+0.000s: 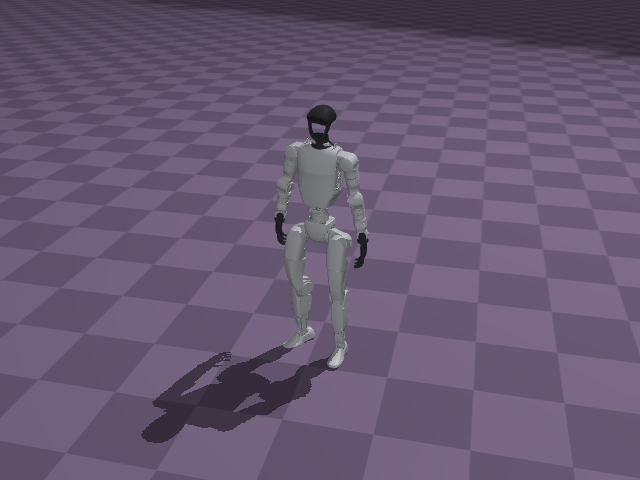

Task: Upper body actions

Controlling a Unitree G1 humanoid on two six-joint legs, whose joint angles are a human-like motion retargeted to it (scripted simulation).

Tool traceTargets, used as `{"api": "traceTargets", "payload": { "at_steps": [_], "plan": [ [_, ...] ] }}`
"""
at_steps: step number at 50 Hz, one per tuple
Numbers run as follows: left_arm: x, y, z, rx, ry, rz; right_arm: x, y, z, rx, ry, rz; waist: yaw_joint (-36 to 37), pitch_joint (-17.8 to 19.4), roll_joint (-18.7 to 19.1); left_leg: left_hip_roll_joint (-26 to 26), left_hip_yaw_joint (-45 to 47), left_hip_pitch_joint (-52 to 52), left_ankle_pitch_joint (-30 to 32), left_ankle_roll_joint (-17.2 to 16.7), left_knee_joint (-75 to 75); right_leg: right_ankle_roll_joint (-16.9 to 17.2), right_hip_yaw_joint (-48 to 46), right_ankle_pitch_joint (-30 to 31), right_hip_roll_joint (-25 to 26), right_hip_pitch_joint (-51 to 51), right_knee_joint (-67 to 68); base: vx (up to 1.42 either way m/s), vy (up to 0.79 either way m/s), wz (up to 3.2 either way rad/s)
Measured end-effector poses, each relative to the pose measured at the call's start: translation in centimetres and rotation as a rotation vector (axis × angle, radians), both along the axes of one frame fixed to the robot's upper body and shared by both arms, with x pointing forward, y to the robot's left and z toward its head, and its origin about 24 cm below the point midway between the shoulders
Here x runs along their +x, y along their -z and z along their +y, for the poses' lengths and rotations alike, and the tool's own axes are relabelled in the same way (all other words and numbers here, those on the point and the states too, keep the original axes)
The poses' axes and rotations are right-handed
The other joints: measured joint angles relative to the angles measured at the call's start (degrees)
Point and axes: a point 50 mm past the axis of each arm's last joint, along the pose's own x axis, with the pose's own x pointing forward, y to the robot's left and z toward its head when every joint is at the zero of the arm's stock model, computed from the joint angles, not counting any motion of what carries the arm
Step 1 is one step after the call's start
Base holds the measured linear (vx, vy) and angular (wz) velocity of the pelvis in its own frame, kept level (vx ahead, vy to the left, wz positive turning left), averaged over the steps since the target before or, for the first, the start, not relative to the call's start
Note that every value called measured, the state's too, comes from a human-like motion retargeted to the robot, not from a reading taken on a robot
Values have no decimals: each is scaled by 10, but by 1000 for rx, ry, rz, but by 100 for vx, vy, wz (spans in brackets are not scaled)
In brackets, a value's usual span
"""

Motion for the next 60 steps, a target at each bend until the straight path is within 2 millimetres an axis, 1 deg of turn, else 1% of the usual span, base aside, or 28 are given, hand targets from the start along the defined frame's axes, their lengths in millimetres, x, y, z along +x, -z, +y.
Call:
{"api": "traceTargets", "payload": {
  "at_steps": [5,8,13,18,25,28,30,35,39,43,45,50,55,60],
  "plan": [
    [-5,1,-6,-15,2,14,7,0,-2,0,1,-24,7,3,4,-6,4,3,3,4,-5,0,5,4,-5,-2,2,3,8,-6],
    [-8,0,-7,-22,-2,22,13,1,-2,4,-6,-42,11,5,5,-12,8,5,3,10,-9,2,8,7,-8,-5,3,11,5,-10],
    [-11,-1,0,-9,-8,32,22,2,1,26,-37,-71,21,11,1,-23,18,10,4,20,-18,8,16,15,-19,-13,9,13,1,-18],
    [-8,-3,8,5,-40,22,31,2,0,31,-86,-99,21,23,-4,-30,21,10,5,29,-23,18,25,21,-30,-26,26,10,-4,-7],
    [-1,-6,26,54,-69,2,41,1,-2,29,-104,-136,7,35,-13,-32,20,-3,12,36,-27,56,89,40,-42,-65,69,2,-8,1],
    [3,-9,37,77,-63,-1,42,0,-5,18,-103,-148,-4,38,-21,-37,16,-6,16,37,-28,68,125,43,-42,-69,70,-5,-8,13],
    [4,-11,44,94,-53,2,39,0,-8,8,-97,-147,-10,38,-25,-38,12,-8,18,37,-28,70,126,40,-43,-68,67,-6,-6,17],
    [16,-19,68,154,-17,10,31,-4,-21,-28,-48,-150,-5,48,-35,-39,14,-10,21,35,-28,56,96,35,-43,-60,50,-13,-11,1],
    [38,-25,85,210,-13,-27,28,-9,-38,-79,1,-176,-6,72,-38,-34,13,-10,24,30,-26,52,91,40,-41,-57,40,-25,-15,2],
    [68,-32,98,253,-1,-99,26,-17,-59,-151,58,-215,-16,101,-38,-25,13,-19,30,24,-25,46,90,47,-36,-63,32,-36,-18,0],
    [86,-36,103,273,16,-147,24,-22,-71,-190,99,-236,-21,119,-37,-20,14,-26,35,20,-25,43,88,51,-34,-70,29,-46,-23,-7],
    [140,-52,116,327,75,-283,20,-35,-96,-262,234,-304,-25,172,-36,-1,28,-55,49,7,-28,37,99,67,-27,-107,29,-58,-27,-26],
    [185,-73,126,377,136,-396,3,-48,-116,-344,345,-330,-34,224,-41,21,43,-87,63,-8,-31,25,108,85,-14,-144,20,-63,-27,-31],
    [229,-97,129,414,154,-525,-16,-56,-126,-411,480,-351,-44,292,-54,43,61,-113,74,-22,-31,10,124,98,7,-178,16,-68,-28,-38]
  ]
}}
